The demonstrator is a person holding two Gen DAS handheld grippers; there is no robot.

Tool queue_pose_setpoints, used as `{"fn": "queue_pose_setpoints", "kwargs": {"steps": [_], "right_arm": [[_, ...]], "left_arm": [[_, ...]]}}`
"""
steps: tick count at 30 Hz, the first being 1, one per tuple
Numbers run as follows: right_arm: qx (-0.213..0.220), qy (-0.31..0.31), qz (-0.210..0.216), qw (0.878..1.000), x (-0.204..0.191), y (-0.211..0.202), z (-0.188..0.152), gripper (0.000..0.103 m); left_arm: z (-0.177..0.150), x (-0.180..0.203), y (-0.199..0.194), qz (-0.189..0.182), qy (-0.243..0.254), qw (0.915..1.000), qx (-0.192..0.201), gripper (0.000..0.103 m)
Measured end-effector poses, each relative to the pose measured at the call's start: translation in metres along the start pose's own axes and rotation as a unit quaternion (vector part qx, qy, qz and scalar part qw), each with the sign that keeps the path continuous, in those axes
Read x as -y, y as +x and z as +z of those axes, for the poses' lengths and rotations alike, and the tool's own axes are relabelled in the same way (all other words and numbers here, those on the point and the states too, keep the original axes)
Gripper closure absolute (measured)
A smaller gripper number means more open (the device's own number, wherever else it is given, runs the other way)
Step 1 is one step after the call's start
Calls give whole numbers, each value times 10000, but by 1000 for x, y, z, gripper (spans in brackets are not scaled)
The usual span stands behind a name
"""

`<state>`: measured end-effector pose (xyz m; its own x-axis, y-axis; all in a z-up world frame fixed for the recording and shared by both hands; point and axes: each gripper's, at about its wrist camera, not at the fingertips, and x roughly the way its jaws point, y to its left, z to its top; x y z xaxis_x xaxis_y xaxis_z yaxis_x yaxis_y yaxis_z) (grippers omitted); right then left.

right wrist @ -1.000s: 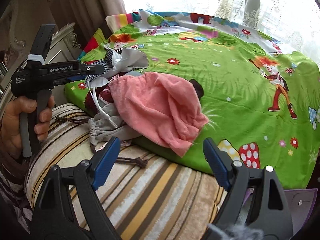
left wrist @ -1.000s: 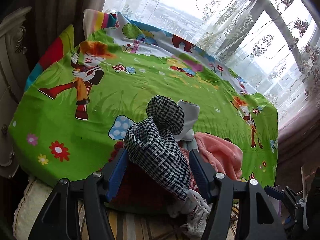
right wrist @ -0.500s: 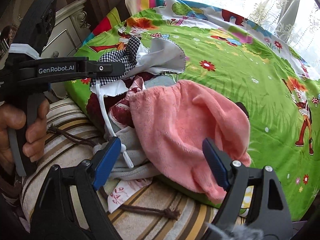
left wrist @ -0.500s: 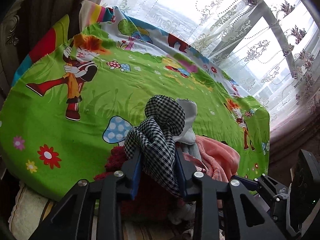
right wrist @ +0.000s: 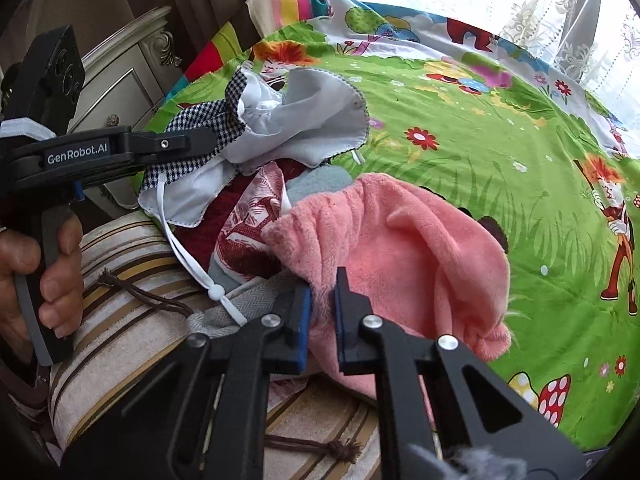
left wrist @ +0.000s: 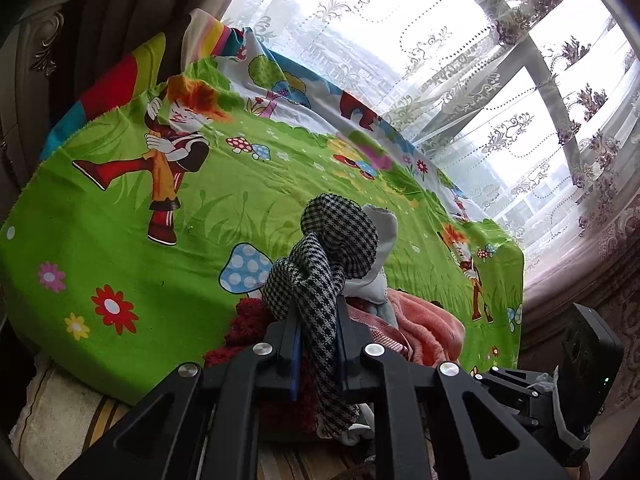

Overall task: Organize soft objects
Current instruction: 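Lift the pink fleece cloth into the box with the right tool while the left tool holds the houndstooth cloth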

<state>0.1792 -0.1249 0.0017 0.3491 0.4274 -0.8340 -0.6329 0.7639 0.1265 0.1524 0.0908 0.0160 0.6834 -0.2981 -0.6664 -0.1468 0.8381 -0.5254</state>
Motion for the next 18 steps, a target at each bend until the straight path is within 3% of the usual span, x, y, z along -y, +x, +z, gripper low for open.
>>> {"fn": "queue_pose_setpoints", "kwargs": {"steps": [8,14,18], "right_arm": [[553,726,439,9949,37,-47,3,94],[1012,1476,729,9812,81,-101,-9,94],[1294,1811,663,9726,105,-140,-29,94]], "left_arm": [[0,-1,-6,-32,-41,9999,127,89],[1,6,-17,-101,-8,9996,280,89],[1,17,-28,-159,90,9991,388,89]]}}
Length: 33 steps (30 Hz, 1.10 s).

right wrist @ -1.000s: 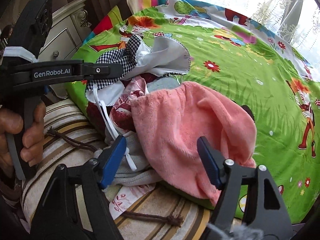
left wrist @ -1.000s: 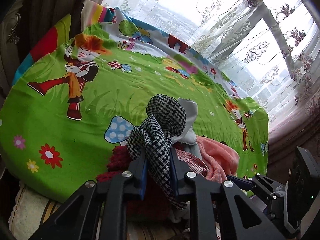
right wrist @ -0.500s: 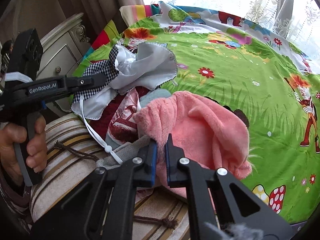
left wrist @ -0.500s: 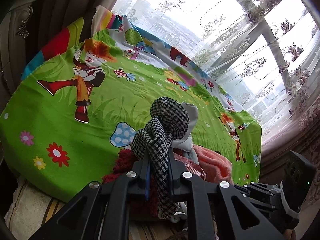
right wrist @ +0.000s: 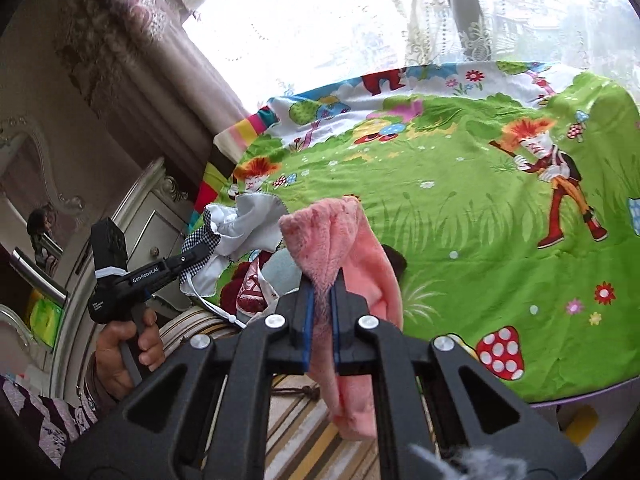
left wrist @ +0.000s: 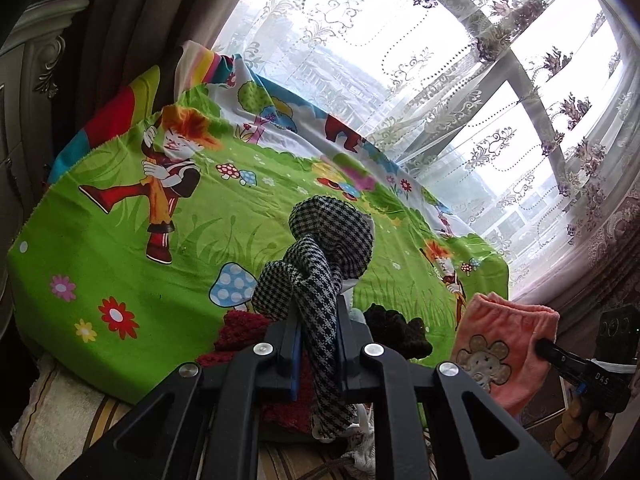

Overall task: Organize soft objects
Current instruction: 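Lift the pink fleece cloth into the box with the right tool while the left tool holds the houndstooth cloth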

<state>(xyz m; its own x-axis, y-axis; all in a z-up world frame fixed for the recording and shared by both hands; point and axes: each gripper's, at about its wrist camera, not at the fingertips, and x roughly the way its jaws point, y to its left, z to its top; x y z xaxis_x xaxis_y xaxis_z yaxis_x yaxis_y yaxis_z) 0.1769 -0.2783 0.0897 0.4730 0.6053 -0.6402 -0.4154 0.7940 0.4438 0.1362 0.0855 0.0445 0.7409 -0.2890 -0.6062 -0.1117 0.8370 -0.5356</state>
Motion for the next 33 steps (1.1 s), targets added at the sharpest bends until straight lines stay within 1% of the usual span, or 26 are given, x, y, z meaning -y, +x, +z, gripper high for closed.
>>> {"fn": "queue_pose_setpoints", "kwargs": {"steps": [4,9,13,17,21,24,28,31,33], "right_arm": [[311,154,-266,9990,20,-50,-10,94],[548,427,-759,9947,52,-109,-38,94],[587,717,-1178,9887,84,-147,-67,94],[511,1022,-1626,9801,119,-178,-102,94],[358,1148,-1971,9730,145,-196,-135,94],[198,1027,-2285,9679,162,-204,-155,94],[-16,896,-2589,9617,186,-210,-178,94],[-208,689,-2647,9616,195,-206,-192,94],[-372,482,-2530,9656,195,-195,-200,94]], "left_arm": [[0,14,-12,-90,117,9999,76,89],[-2,33,-21,-179,289,9994,100,89],[-9,50,-25,-208,423,9989,69,89],[-16,67,-27,-238,576,9981,-1,89],[-23,87,-28,-238,753,9969,-40,89],[-29,103,-27,-260,883,9957,-109,89],[-38,121,-24,-278,1054,9938,-199,89],[-43,134,-23,-288,1145,9927,-255,89],[-47,143,-21,-306,1221,9916,-296,89]]}}
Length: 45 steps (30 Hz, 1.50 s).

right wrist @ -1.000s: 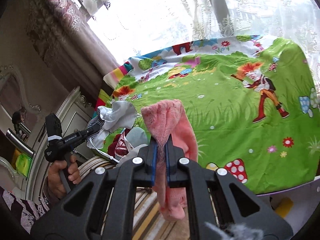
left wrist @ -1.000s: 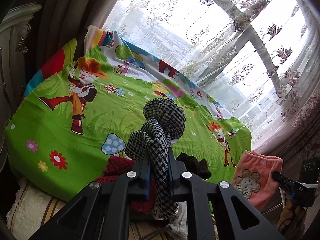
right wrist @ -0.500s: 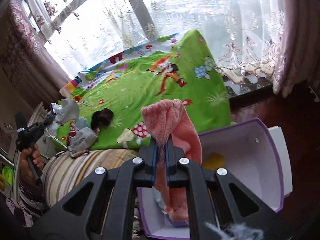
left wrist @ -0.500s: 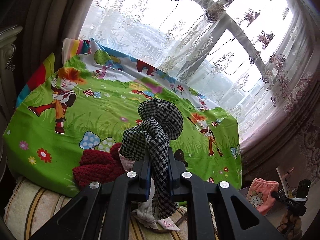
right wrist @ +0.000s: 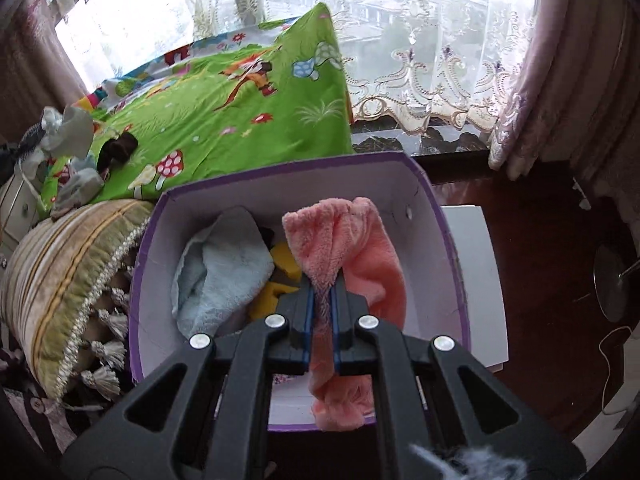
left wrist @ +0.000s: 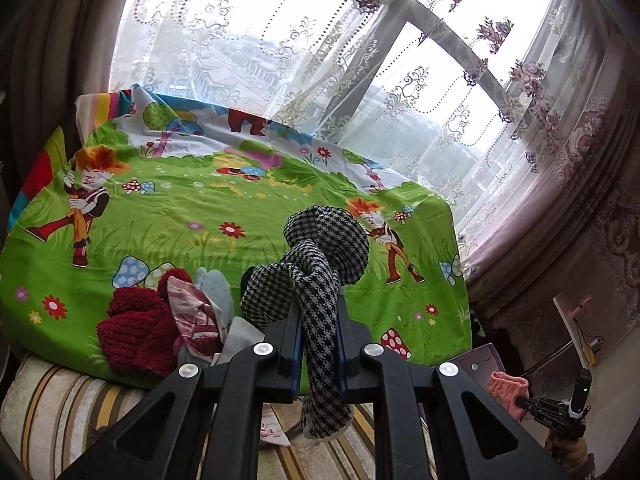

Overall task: Organize soft objects
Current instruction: 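Lift the pink fleece cloth into the box with the right tool while the left tool holds the houndstooth cloth, then open the right tool to release the pink fleece cloth into the box, then lower the houndstooth cloth into the box and open the left tool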

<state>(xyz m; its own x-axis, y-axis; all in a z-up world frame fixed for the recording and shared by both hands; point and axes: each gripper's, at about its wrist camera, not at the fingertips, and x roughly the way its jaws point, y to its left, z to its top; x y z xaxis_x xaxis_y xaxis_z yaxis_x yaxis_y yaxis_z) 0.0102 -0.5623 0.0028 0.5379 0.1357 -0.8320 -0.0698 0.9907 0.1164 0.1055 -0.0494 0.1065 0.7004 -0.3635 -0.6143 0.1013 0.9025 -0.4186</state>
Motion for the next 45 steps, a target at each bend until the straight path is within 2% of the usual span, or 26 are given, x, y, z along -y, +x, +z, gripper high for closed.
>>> {"fn": "queue_pose_setpoints", "kwargs": {"steps": [5,11,16,18,19,21,23,26,28,31,35,40,45], "right_arm": [[-423,-847,599,9937,-45,29,-23,94],[-1075,-1826,1441,9666,-108,51,-59,93],[-1499,-2101,1945,9463,-132,60,-81,93],[-1530,-2198,1986,9428,-135,58,-85,93],[-1550,-2148,2090,9414,-135,58,-85,89],[-1638,-2031,2271,9383,-135,58,-86,89],[-1742,-1885,2307,9386,-131,63,-85,81],[-1874,-1621,2313,9408,-122,69,-83,59],[-1846,-1529,2215,9452,-116,66,-82,39],[-1628,-1435,2200,9510,-108,50,-81,27],[-1221,-1264,2096,9619,-97,22,-80,22],[-908,-864,1711,9773,-75,5,-73,19],[-701,-582,1662,9819,-62,1,-60,19]], "left_arm": [[-4,26,6,-108,230,9996,-115,89],[-12,51,13,-272,446,9983,-275,89],[-21,70,22,-518,532,9961,-469,89],[-23,78,24,-664,559,9947,-552,89],[-25,82,25,-726,581,9940,-584,89],[-27,91,27,-895,589,9920,-673,89],[-30,100,31,-1109,582,9889,-800,89],[-35,116,39,-1495,556,9816,-1047,89],[-39,131,45,-1714,681,9756,-1190,90],[-48,154,60,-2084,812,9628,-1517,90],[-63,183,90,-2345,965,9452,-2057,89],[-85,213,128,-2352,1230,9293,-2568,90],[-103,235,157,-2388,1387,9143,-2964,89]]}}
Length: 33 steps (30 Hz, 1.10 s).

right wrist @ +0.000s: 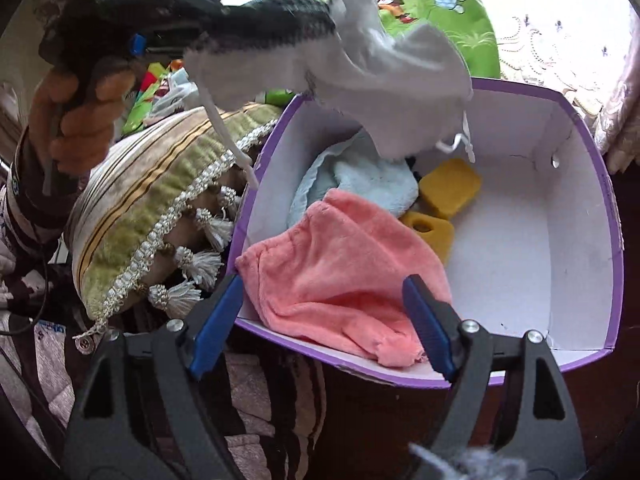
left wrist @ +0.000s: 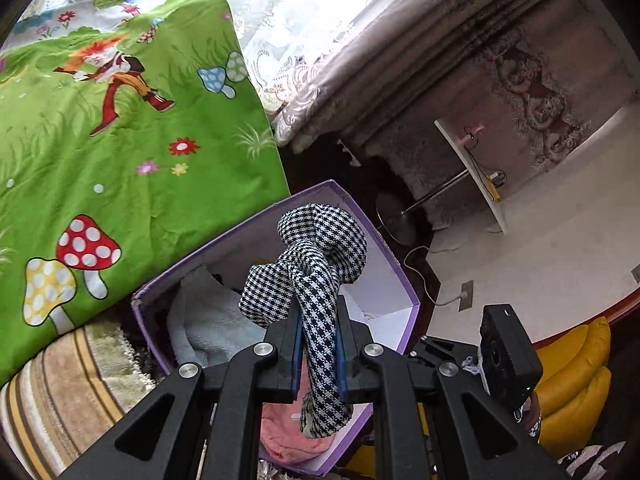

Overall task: Organize soft objects
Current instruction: 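Lower the houndstooth cloth into the box and open the left tool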

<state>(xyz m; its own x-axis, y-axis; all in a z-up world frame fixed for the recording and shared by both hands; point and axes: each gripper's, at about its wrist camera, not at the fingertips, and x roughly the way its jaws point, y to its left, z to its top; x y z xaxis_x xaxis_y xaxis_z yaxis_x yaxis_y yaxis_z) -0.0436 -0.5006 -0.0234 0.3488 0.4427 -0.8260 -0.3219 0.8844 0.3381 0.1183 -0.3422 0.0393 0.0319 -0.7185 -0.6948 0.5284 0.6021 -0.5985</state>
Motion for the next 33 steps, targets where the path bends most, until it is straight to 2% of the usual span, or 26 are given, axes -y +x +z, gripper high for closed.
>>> {"fn": "queue_pose_setpoints", "kwargs": {"steps": [3,5,7,9,12,15,22,30,33], "right_arm": [[82,86,-6,9999,8,2,4,19],[107,122,4,9999,12,2,6,19],[125,164,-5,9998,17,1,9,19],[134,226,-24,9997,19,2,10,19],[148,274,-19,9995,22,6,15,19],[174,375,-11,9991,23,14,20,19],[225,588,-173,9979,21,30,36,19],[543,658,12,9964,-2,34,67,19],[568,594,86,9966,-16,39,80,19]], "left_arm": [[5,-5,15,-43,-48,9998,-176,89],[8,-11,28,223,-18,9993,-289,82],[12,-21,40,765,-39,9965,-343,53],[12,-32,47,994,-186,9941,-394,43],[10,-37,41,937,-309,9945,-337,43],[7,-36,25,1025,-210,9944,-133,43],[-8,-47,-22,949,-420,9939,375,43],[-37,-69,-77,1125,-641,9870,956,43],[-47,-84,-102,1212,-776,9820,1227,43]]}}
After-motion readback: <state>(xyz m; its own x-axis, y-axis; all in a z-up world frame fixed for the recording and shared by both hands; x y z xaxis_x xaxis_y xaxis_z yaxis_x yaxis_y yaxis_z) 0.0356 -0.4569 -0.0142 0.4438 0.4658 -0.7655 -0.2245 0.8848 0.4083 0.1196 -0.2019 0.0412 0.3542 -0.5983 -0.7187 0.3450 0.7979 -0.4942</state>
